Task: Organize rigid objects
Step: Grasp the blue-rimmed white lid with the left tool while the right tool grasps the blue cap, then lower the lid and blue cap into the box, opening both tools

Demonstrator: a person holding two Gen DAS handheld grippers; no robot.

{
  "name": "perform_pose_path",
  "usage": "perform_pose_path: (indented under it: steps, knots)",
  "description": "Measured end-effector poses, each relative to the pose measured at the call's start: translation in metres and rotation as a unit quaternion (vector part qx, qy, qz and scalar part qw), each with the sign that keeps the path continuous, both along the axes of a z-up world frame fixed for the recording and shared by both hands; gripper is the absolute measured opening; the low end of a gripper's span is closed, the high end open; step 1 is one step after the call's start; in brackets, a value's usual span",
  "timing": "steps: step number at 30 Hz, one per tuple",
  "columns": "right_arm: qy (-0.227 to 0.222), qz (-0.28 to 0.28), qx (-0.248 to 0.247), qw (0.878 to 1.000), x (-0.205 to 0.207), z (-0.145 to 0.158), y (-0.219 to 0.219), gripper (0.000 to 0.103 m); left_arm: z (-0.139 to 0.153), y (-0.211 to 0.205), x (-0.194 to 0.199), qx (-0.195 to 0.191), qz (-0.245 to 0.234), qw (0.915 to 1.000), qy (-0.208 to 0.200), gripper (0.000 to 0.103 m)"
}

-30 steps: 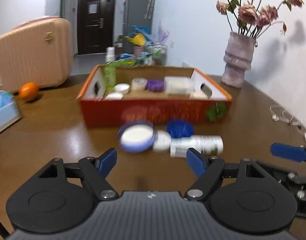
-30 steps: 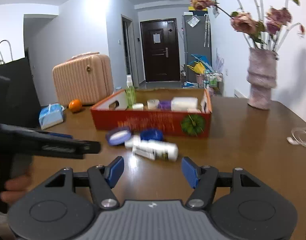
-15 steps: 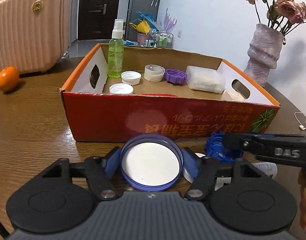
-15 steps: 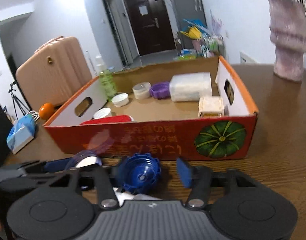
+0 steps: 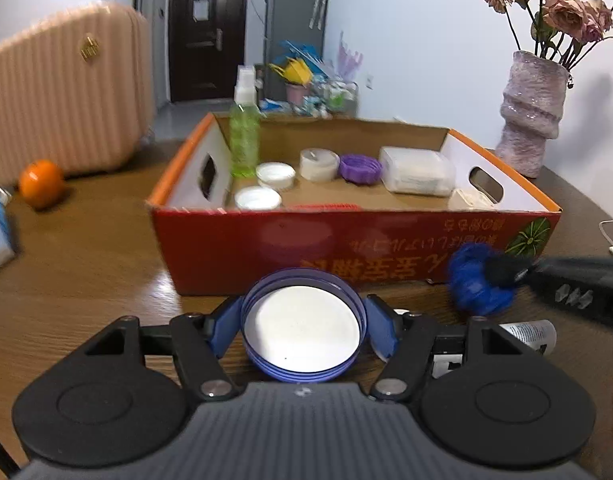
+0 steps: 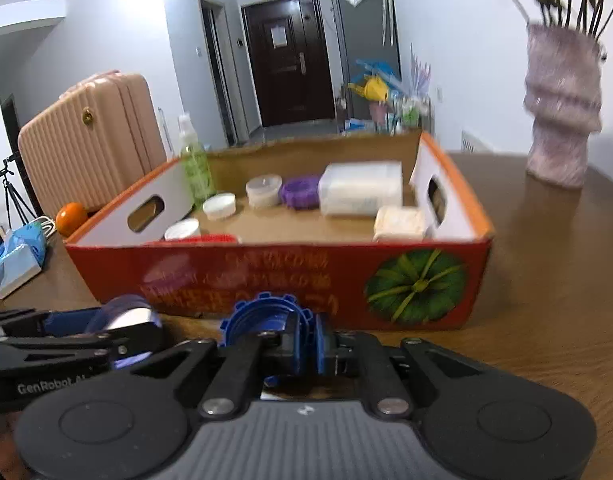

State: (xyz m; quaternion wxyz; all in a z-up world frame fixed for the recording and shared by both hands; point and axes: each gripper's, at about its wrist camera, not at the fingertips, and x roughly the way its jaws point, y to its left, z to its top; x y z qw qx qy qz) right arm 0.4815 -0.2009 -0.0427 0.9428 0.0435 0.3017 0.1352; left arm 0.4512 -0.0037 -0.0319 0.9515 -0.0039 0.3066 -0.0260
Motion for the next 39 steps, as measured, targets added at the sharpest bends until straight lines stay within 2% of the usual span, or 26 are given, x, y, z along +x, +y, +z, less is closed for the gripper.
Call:
perform_pose_path:
  steps: [2, 5, 8, 11, 15, 19, 25, 30, 34, 36, 39]
  knots:
    - [-0.018, -0.012, 0.010, 1.000, -0.011, 0.013, -0.009, 0.007, 0.011, 0.000, -0.019, 0.006, 0.010, 0.9999, -0.011, 0.067]
    - [-0.052, -0.027, 0.013, 0.998, -0.047, 0.033, -0.023, 0.007, 0.023, -0.002, -0.060, 0.008, -0.009, 0.9995, -0.028, 0.067]
    - [-0.068, -0.026, 0.021, 0.997, -0.086, 0.043, -0.036, 0.007, 0.025, -0.005, -0.102, 0.010, -0.019, 0.9996, -0.017, 0.067]
    - [-0.061, -0.018, 0.013, 0.998, -0.130, 0.037, -0.040, 0.007, 0.024, -0.008, -0.148, 0.008, -0.030, 0.9994, -0.016, 0.067]
    - [-0.042, 0.001, 0.031, 0.999, -0.188, 0.026, -0.041, 0.007, 0.020, -0.010, -0.198, 0.000, -0.047, 0.9989, 0.002, 0.067]
    - [-0.030, 0.020, 0.021, 0.999, -0.231, 0.015, -0.038, 0.007, 0.027, -0.016, -0.232, 0.001, -0.052, 0.9986, -0.013, 0.068]
    - [-0.042, 0.026, 0.026, 0.998, -0.267, 0.019, -0.039, 0.007, 0.039, -0.027, -0.251, 0.004, -0.061, 0.9977, -0.031, 0.068]
    - [-0.048, 0.022, 0.032, 0.998, -0.274, 0.023, -0.044, 0.007, 0.043, -0.029, -0.252, 0.006, -0.063, 0.9974, -0.035, 0.068]
    - [-0.036, 0.026, 0.045, 0.998, -0.265, 0.024, -0.046, 0.007, 0.048, -0.028, -0.238, 0.011, -0.061, 0.9972, -0.042, 0.068]
    - [-0.034, 0.035, 0.059, 0.997, -0.255, 0.030, -0.047, 0.007, 0.060, -0.030, -0.224, 0.016, -0.066, 0.9960, -0.058, 0.068]
    - [-0.045, 0.044, 0.062, 0.996, -0.230, 0.047, -0.046, 0.007, 0.085, -0.026, -0.190, 0.002, -0.083, 0.9931, -0.082, 0.068]
